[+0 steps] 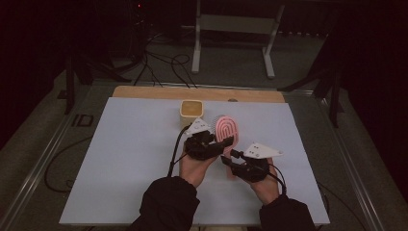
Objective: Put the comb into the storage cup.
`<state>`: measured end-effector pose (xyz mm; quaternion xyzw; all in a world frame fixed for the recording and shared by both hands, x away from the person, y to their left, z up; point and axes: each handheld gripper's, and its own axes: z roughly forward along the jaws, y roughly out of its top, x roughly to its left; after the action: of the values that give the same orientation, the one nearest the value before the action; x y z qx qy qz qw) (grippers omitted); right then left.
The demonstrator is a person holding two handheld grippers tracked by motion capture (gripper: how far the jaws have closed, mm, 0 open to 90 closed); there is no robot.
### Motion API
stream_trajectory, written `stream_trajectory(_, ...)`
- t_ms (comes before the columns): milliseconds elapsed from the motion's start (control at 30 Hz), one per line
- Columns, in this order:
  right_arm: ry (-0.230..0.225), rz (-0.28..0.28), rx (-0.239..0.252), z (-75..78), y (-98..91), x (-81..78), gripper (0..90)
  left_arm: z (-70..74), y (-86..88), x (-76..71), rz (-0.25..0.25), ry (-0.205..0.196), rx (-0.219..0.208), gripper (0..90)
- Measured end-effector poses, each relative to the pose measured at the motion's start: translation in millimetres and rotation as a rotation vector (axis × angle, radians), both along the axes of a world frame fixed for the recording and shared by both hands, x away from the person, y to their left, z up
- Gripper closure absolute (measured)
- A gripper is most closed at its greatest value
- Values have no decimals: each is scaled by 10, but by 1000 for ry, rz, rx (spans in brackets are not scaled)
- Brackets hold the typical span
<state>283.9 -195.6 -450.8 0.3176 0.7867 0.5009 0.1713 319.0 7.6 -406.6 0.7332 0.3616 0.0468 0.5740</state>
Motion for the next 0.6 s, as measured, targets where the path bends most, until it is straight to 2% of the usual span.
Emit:
stream_trajectory(167, 56, 25, 27, 5, -67, 52, 394, 17, 57, 15, 19, -3, -13, 644)
stream_trajectory(233, 48, 17, 40, 10, -86, 53, 298, 26, 80, 19, 23, -4, -21, 644)
stream_trajectory(333, 30, -3, 18, 30, -100, 43, 126, 42, 123, 22, 24, -16, -26, 644)
stream_trajectory(467, 24, -33, 11, 49, -177, 11, 97, 77, 199, 27, 30, -30, -26, 644)
stream_trajectory(600, 24, -64, -14, 24, -292, -33, 91, 105, 282, 53, 48, -26, -36, 644)
